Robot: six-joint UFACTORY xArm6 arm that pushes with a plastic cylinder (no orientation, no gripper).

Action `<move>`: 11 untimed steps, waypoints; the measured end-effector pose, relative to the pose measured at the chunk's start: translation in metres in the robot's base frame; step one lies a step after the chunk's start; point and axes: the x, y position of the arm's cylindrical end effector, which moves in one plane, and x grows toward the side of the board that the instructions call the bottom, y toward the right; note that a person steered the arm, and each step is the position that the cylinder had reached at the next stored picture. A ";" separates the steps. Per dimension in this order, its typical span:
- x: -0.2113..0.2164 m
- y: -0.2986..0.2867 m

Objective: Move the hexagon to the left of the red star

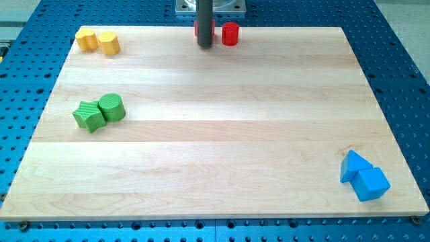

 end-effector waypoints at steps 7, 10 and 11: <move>-0.011 -0.153; -0.022 -0.153; -0.048 -0.135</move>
